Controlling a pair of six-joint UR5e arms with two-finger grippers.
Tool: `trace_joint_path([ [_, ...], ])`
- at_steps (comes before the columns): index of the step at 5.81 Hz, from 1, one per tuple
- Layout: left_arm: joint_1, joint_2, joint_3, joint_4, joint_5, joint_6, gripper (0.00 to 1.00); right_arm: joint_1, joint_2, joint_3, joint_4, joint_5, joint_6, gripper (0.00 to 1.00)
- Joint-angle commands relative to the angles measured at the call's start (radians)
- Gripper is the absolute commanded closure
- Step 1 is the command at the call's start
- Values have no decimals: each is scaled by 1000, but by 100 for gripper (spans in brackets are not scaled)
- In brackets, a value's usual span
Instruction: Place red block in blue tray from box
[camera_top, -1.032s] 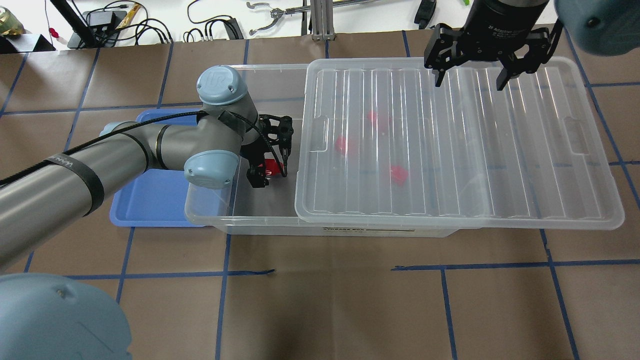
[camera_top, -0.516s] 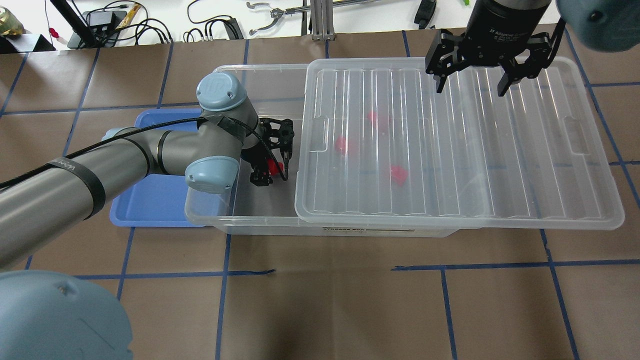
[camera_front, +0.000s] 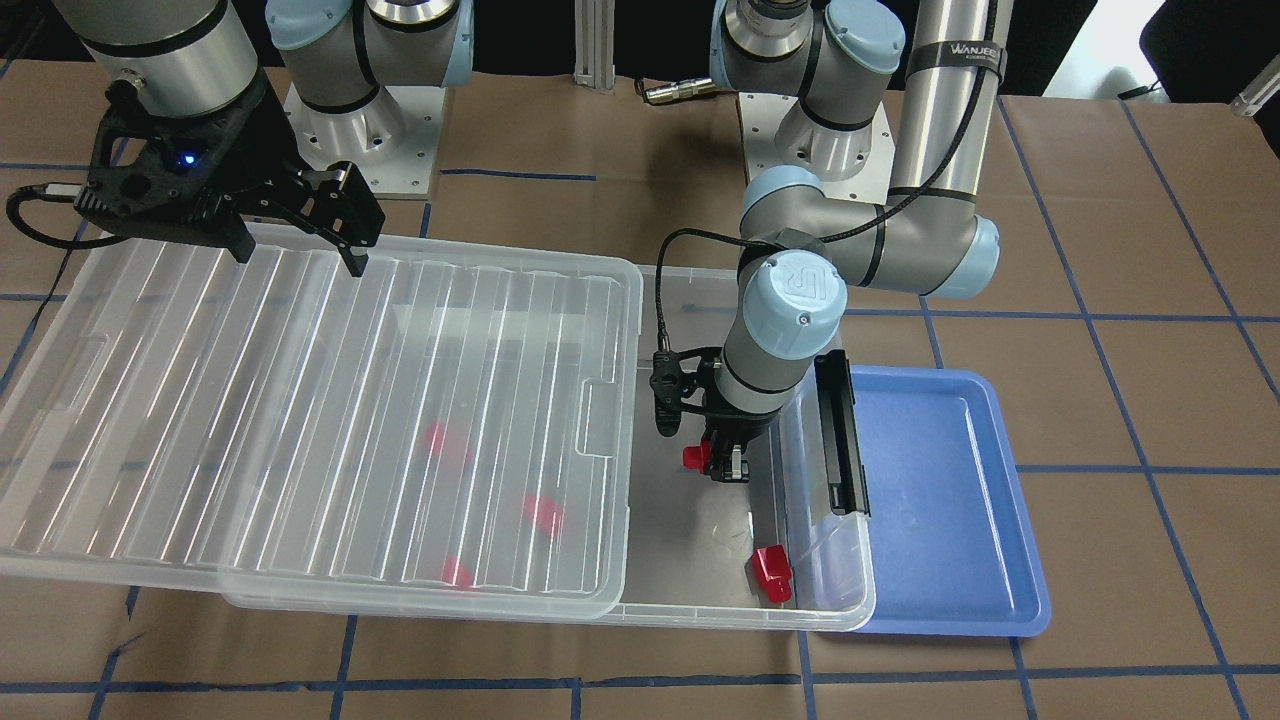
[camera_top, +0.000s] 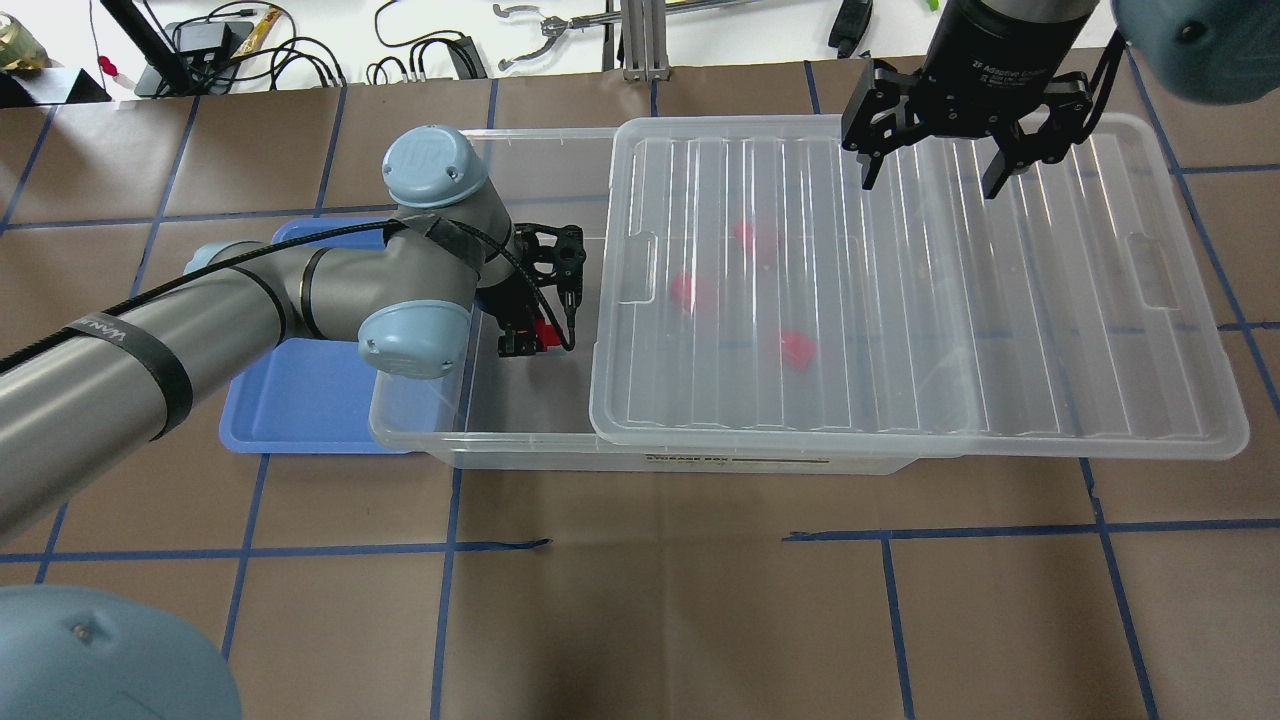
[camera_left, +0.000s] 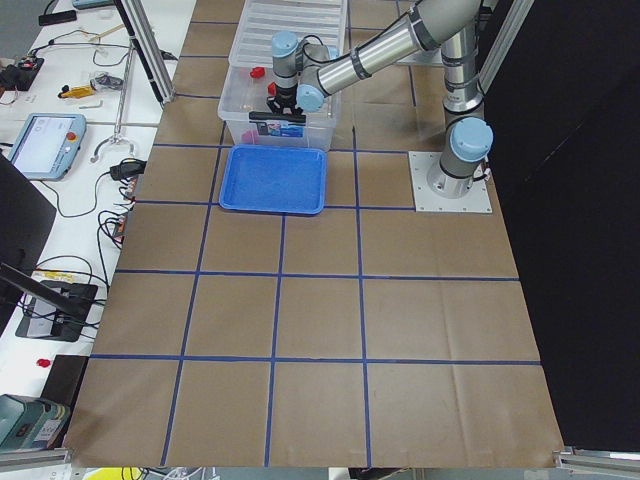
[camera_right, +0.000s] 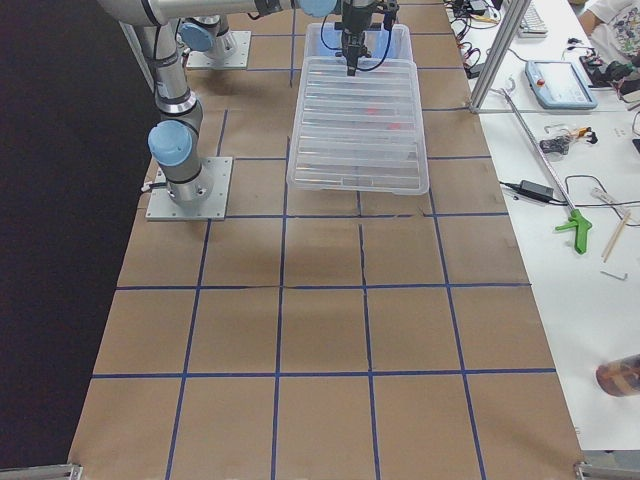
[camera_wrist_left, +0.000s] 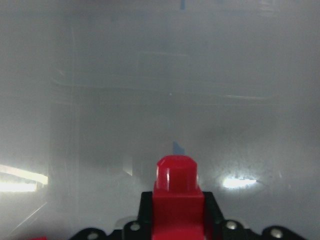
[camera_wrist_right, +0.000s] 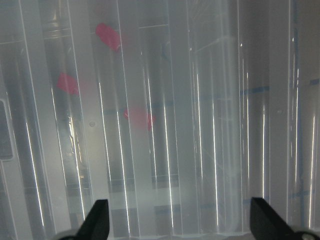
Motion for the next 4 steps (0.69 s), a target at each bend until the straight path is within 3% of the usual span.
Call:
trace_joint_path([
  [1, 0, 59, 135, -223, 1, -5, 85, 0, 0, 1, -1, -6, 0, 0],
  [3, 5, 107, 302, -446, 3, -3, 85, 0, -2, 6, -4, -3, 0, 0],
  [4, 46, 169, 292, -477, 33, 3, 85, 0, -2, 7, -3, -3, 0, 0],
])
